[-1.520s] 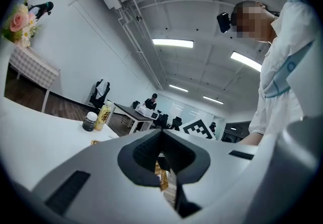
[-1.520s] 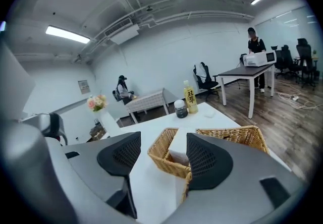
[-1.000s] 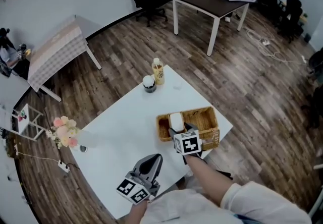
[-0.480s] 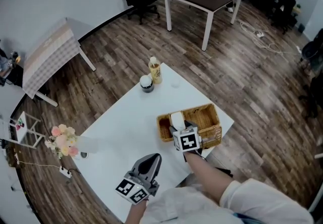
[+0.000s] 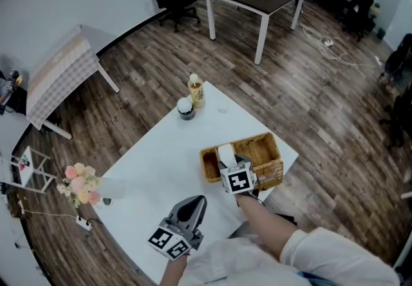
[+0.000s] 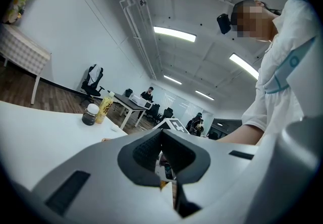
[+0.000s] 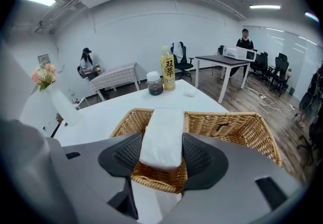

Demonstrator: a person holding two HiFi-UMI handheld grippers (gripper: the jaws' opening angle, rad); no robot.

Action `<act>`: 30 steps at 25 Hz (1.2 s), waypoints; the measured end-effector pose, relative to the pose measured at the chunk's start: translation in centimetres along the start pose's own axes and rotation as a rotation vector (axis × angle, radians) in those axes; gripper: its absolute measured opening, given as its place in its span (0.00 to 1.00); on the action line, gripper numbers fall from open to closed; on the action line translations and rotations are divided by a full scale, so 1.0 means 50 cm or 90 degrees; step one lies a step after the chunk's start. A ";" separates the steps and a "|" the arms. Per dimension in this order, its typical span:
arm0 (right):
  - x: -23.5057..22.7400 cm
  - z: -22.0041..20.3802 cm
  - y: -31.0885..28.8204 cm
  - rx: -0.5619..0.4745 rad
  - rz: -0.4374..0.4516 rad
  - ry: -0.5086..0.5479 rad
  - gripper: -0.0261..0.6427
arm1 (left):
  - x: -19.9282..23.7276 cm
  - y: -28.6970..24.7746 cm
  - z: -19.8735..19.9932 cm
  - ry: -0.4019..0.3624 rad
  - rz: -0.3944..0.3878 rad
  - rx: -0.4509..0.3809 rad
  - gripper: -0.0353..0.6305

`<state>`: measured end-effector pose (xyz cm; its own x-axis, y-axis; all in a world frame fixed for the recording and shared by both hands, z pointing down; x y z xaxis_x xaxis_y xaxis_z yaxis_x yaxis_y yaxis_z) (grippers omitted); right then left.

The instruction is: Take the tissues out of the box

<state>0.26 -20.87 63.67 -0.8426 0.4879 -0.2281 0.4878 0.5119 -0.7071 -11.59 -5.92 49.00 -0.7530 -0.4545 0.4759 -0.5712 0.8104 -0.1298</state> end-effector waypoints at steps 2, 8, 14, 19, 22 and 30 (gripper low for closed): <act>0.000 0.000 0.000 0.001 -0.005 -0.001 0.43 | 0.001 0.003 -0.001 0.001 0.001 -0.002 0.06; 0.001 -0.004 -0.006 0.012 -0.014 -0.014 0.41 | 0.012 0.013 0.002 0.002 0.011 -0.012 0.06; 0.001 0.006 0.007 0.012 -0.010 -0.017 0.40 | 0.015 0.019 0.005 0.002 0.021 -0.024 0.06; 0.007 0.020 0.025 -0.002 0.000 -0.010 0.40 | 0.014 0.014 0.008 0.002 0.020 -0.029 0.06; 0.010 0.027 0.038 -0.011 0.004 -0.003 0.40 | 0.010 0.010 0.009 0.002 0.016 -0.030 0.06; 0.013 0.049 0.095 -0.043 0.004 0.006 0.40 | 0.002 0.005 0.014 0.000 0.008 -0.034 0.06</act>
<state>1.48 -19.88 58.51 -0.8374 0.4978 -0.2256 0.5076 0.5555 -0.6586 -12.03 -6.01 48.41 -0.7604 -0.4437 0.4744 -0.5431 0.8349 -0.0897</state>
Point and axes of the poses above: the fingertips, and each gripper's own axes: y backward along the fingers, x to its left, z out of its top, the point moved 4 cm from there along y, backward along the fingers, and after that the axes turned 8 degrees about z, right-handed, at the moved point
